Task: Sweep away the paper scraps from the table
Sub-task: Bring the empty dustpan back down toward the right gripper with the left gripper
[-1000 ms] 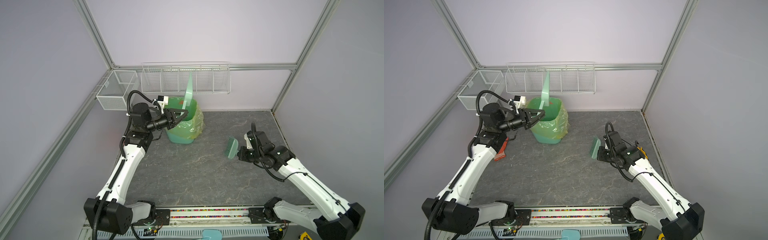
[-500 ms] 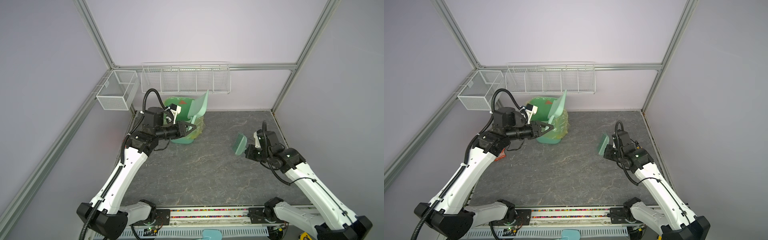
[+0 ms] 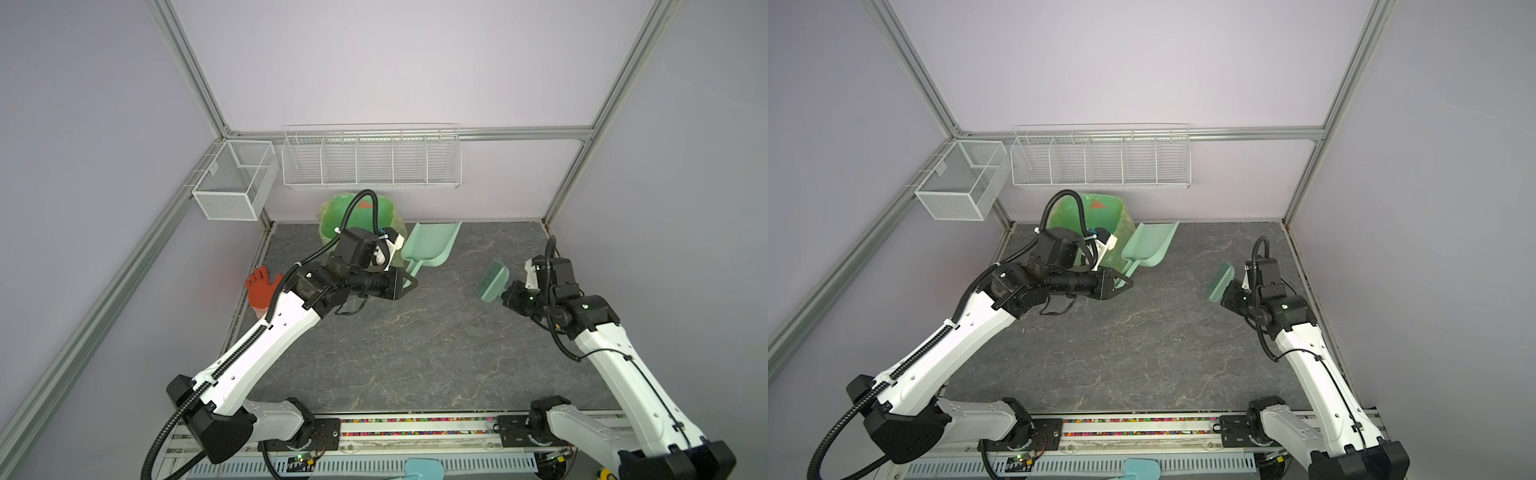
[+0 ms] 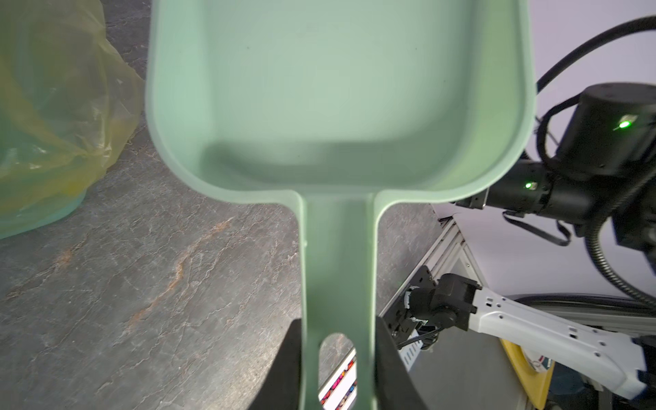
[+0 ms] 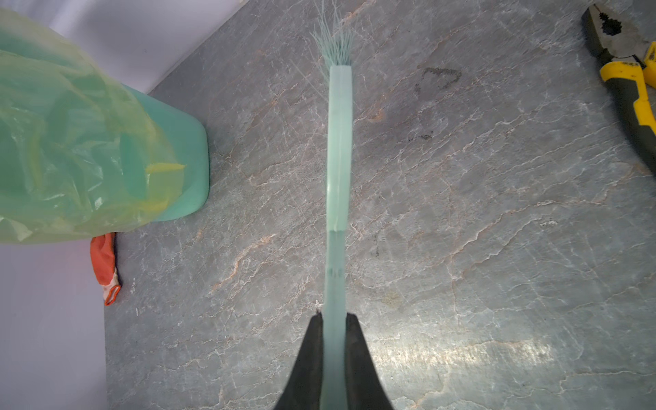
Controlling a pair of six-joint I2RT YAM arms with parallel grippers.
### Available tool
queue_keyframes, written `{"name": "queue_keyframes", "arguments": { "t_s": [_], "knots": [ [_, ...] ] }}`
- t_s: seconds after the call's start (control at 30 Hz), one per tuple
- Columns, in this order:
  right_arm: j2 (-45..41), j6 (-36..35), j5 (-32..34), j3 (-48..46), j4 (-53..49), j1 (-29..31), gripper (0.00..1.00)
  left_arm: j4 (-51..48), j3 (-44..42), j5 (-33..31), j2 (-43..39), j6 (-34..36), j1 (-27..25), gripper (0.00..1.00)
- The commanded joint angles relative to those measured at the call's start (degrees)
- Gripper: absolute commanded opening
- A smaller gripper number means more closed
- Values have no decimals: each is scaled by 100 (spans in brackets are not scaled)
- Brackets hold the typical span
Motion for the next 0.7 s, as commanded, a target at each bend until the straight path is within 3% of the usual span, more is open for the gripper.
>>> {"name": "queue_keyframes", "arguments": {
  "t_s": [0.0, 0.4, 0.67],
  "knots": [
    [23, -21, -241, -123, 284, -220, 6, -264, 237, -568, 123, 409, -203, 0],
    [-172, -39, -324, -102, 413, -500, 6, -298, 140, -1238, 625, 685, -658, 0],
    [-346, -65, -281, -165, 599, -527, 7, -176, 164, -1321, 1126, 713, -822, 0]
  ]
}}
